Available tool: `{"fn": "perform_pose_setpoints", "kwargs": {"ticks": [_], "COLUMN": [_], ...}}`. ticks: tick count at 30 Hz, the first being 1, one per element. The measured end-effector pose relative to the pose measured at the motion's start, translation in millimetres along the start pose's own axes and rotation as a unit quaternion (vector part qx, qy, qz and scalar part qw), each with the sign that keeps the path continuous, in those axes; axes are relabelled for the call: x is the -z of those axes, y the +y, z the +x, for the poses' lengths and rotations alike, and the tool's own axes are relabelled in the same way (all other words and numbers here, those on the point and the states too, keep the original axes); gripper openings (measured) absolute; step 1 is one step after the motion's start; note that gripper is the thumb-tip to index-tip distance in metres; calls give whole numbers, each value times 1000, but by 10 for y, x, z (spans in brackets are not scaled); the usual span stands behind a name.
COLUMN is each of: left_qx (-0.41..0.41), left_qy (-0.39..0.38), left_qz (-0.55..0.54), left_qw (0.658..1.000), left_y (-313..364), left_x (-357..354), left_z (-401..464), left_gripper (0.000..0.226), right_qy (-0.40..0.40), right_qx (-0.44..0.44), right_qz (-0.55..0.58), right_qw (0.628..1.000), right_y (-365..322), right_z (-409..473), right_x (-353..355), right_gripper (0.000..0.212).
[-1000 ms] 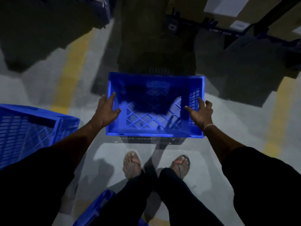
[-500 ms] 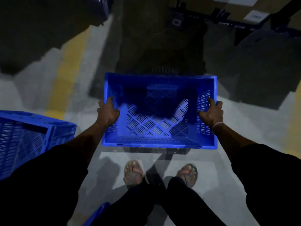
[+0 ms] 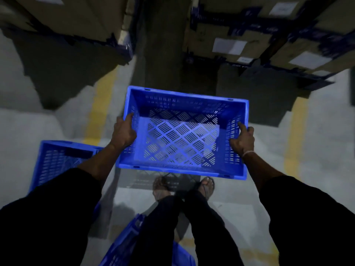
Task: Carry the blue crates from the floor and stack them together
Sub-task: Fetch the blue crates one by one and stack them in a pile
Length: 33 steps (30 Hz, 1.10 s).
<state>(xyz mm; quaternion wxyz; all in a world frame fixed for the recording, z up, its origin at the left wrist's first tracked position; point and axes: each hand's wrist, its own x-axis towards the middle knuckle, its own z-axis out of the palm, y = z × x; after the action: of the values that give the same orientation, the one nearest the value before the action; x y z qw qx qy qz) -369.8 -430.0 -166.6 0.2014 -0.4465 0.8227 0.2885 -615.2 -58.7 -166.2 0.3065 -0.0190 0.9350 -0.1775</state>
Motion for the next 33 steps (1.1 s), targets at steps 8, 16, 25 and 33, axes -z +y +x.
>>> {"fn": "perform_pose_setpoints", "kwargs": {"ticks": [8,16,25,33], "left_qx": [-95,-223,-340,-437], "left_qy": [-11,0,28,-35], "left_qz": [30,126,169,160], "left_qw": [995,967,925,885], "left_y": [571,1176,2196,3512], "left_x": [1506,2289,2157,1811], "left_z": [-1466,-2355,-2367,-2261], "left_gripper": [81,77,78,85], "right_qy": [42,103,185,259], "right_qx": [38,73,9,-79], "right_qz": [18,16,105,193], "right_qw": [998,992,977,943], "right_y": [-243,49,751,1567], "right_z": [-1497,-2657,-3035,-3172], "right_x": [1555,2546,2851,3251], "right_gripper": [70,69,65,58]}}
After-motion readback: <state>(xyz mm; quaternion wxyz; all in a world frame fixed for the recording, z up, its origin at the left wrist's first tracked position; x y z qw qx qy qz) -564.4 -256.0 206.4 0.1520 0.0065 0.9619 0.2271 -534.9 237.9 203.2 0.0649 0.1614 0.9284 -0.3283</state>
